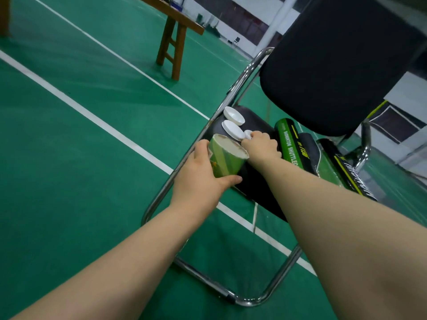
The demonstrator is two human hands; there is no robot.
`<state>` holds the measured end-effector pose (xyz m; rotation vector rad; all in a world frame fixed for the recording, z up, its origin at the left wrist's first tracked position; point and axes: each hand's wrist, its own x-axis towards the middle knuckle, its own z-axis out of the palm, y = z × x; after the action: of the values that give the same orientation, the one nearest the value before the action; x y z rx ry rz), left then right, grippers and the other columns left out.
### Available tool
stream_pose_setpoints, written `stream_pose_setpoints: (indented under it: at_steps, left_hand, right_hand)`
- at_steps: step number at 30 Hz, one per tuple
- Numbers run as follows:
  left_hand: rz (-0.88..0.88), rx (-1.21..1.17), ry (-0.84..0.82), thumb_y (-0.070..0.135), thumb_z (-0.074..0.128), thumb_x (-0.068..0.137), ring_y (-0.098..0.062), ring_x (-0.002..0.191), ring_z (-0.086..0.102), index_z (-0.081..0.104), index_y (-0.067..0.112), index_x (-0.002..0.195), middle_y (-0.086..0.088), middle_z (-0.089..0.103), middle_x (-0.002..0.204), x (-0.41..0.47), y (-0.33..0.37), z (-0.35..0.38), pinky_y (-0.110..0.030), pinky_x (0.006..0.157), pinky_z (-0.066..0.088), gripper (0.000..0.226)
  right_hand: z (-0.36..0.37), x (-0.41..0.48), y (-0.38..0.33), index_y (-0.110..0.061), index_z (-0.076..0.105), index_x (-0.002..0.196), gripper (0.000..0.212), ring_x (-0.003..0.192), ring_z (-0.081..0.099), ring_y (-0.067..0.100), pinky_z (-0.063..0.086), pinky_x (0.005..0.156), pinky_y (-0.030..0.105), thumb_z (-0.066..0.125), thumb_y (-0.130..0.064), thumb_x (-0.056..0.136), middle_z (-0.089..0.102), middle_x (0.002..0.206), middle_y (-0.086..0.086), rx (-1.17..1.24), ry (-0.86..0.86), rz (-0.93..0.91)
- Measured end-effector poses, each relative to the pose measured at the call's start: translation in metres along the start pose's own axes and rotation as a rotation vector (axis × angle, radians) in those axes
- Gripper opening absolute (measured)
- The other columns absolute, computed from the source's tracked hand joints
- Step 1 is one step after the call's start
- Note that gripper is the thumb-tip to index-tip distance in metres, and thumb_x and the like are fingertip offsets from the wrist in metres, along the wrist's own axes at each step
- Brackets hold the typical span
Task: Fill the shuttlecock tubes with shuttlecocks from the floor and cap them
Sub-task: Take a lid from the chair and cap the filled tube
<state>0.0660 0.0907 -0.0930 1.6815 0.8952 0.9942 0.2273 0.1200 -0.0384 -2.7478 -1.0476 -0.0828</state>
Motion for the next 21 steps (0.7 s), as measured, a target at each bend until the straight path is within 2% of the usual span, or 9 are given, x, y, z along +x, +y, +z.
stream_pose_setpoints:
  at_steps: [4,9,12,16,19,21]
  left_hand:
    - [0.015,0.019,0.007,0.038,0.079,0.071,-0.017,0.096,0.047,0.037,0.017,0.125,0.0,0.055,0.117,-0.001,0.004,0.007,-0.026,0.075,0.035,0.072]
    - [0.013,0.029,0.032,0.038,0.079,0.071,-0.013,0.093,0.044,0.037,0.017,0.126,0.0,0.054,0.117,-0.002,0.003,0.007,-0.024,0.075,0.033,0.073]
    - [0.007,0.038,0.039,0.038,0.079,0.071,-0.016,0.095,0.047,0.037,0.017,0.125,0.0,0.054,0.117,-0.004,0.003,0.001,-0.025,0.075,0.034,0.071]
    - [0.014,0.069,0.032,0.035,0.08,0.07,-0.012,0.093,0.044,0.038,0.021,0.127,0.003,0.054,0.115,-0.012,0.006,-0.008,-0.023,0.076,0.034,0.072]
    - [0.012,0.091,0.023,0.034,0.08,0.069,-0.013,0.092,0.045,0.04,0.024,0.127,0.004,0.053,0.112,-0.023,0.004,-0.014,-0.022,0.074,0.033,0.072]
    - [0.005,0.098,0.002,0.033,0.08,0.068,-0.015,0.094,0.048,0.041,0.025,0.126,0.003,0.054,0.112,-0.033,0.004,-0.019,-0.023,0.074,0.034,0.071]
  right_hand:
    - [0.004,-0.005,0.008,-0.011,0.047,0.129,0.044,0.123,0.037,0.033,0.033,0.096,0.045,0.037,-0.037,0.095,0.045,0.133,0.013,-0.025,0.162,-0.024]
    - [0.007,-0.014,0.012,-0.005,0.045,0.125,0.057,0.118,0.041,0.035,0.039,0.09,0.042,0.044,-0.051,0.092,0.041,0.13,0.015,-0.006,0.225,-0.037]
    - [0.007,-0.021,0.014,-0.004,0.046,0.121,0.054,0.11,0.05,0.037,0.039,0.08,0.039,0.046,-0.049,0.091,0.04,0.126,0.014,0.036,0.203,-0.055]
    - [0.0,-0.034,0.016,-0.01,0.039,0.126,0.052,0.116,0.045,0.039,0.037,0.092,0.043,0.048,-0.043,0.088,0.045,0.129,0.017,0.05,0.184,-0.02]
    - [-0.004,-0.052,0.014,-0.018,0.041,0.13,0.046,0.111,0.048,0.04,0.036,0.087,0.042,0.038,-0.041,0.091,0.055,0.123,0.018,0.041,0.161,-0.135]
    - [-0.009,-0.068,0.011,-0.018,0.049,0.125,0.041,0.103,0.053,0.039,0.038,0.083,0.039,0.034,-0.041,0.094,0.058,0.116,0.019,0.16,0.191,-0.228]
